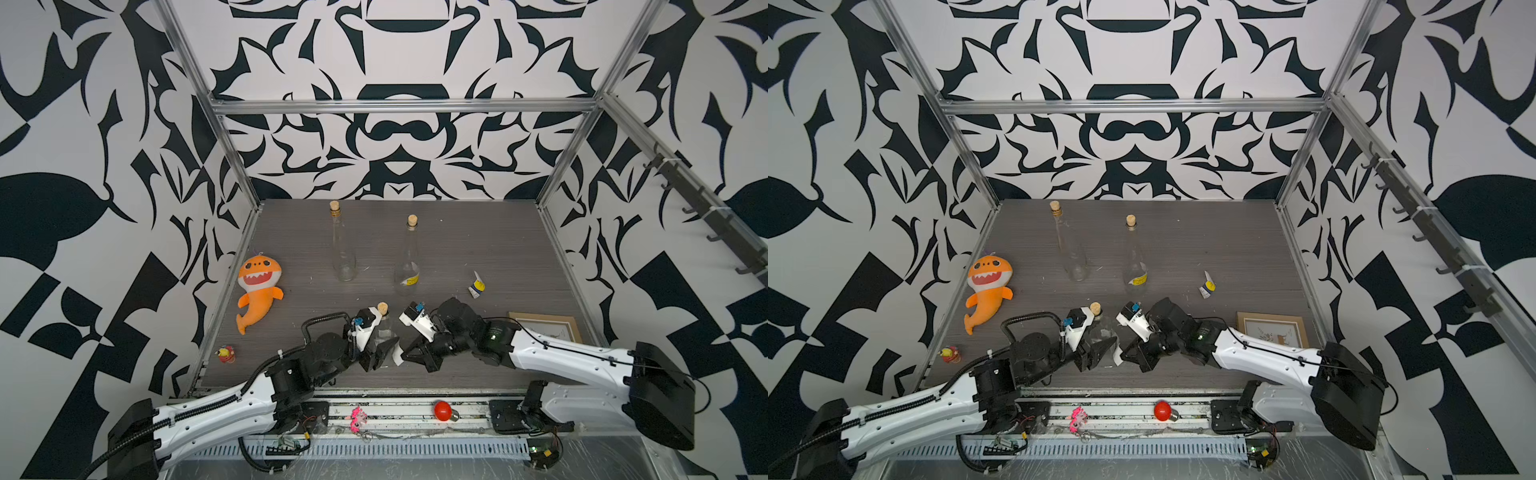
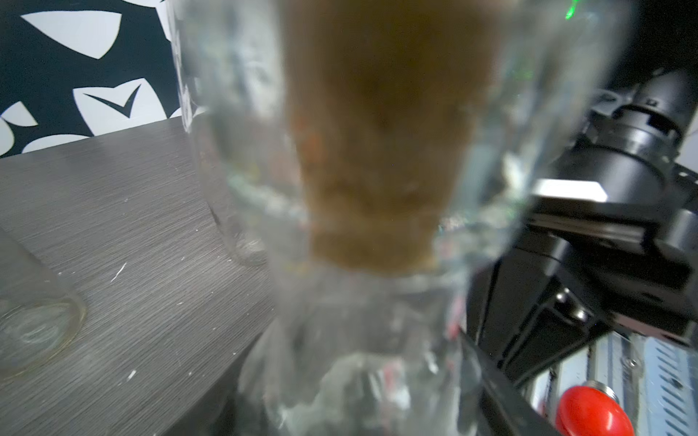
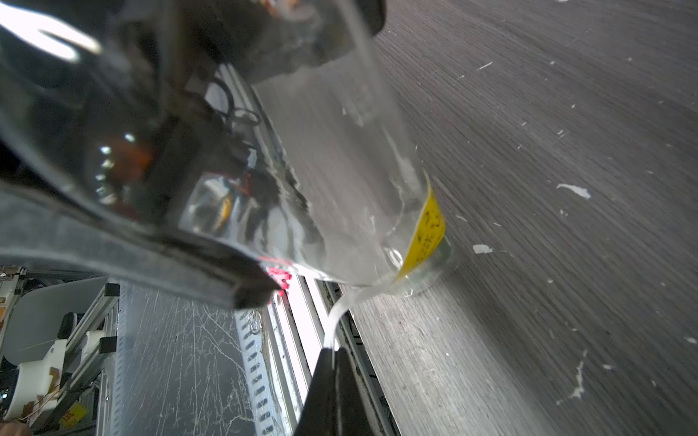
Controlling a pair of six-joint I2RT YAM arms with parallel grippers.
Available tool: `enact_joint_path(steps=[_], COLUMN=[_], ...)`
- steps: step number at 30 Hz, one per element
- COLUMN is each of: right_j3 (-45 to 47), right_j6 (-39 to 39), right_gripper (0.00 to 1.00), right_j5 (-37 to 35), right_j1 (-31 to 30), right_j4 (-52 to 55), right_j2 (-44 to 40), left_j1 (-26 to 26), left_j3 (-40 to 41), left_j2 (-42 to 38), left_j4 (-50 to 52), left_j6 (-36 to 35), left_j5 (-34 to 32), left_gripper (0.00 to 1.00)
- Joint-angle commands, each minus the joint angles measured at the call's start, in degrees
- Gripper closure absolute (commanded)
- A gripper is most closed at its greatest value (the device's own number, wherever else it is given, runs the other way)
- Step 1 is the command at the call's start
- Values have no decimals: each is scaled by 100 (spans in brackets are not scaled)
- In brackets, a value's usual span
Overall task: Remove the label from the bottle
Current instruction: Pick up the bottle from the center of the board, then tear open the label from the bottle.
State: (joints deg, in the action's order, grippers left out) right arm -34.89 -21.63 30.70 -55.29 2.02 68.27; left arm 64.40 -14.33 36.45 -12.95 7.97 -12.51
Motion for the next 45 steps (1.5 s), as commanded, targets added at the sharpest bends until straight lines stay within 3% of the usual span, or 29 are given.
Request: enact_joint_path(steps=[1,3,6,9,15,21,26,35,45], right_j3=[-209,-264,-421,-646,-1110,-1314,-1383,-1606,-1743], right_j6=[245,389,670,1020,1506,1774,1884,2256,2315], right_gripper=[100,100,100,100,100,100,100,100,100], right_j5=[-47,36,303,565,830,1161,1094,638,507], right_j1=[-19,34,156,244,290,289,283,421,528], right_j4=[113,324,803,1372,2466,2968,3209,3781,3992], right_j2=[-328,-497,-740,-914,-991,-975,-938,-826,-785], left_j1=[1,-14,-96,-251,-416,-1059,-1107,-1215,-1215], left_j3=[-94,-260,-710,-1199,-1720,-2066,-2177,-2570,-2785], left_j2=[-361,-453,-322,-84,-84,-56,190,640,552], left_j4=[-16,282,873,1268,1557,1903,1844,2025,2253], left_j6=[-302,-453,-574,-572,-751,-895,-935,-907,-861], left_j5=[664,1065,1806,2617,3252,4033,4254,5720,6234], left_gripper=[54,69,81,100,100,100,100,100,100])
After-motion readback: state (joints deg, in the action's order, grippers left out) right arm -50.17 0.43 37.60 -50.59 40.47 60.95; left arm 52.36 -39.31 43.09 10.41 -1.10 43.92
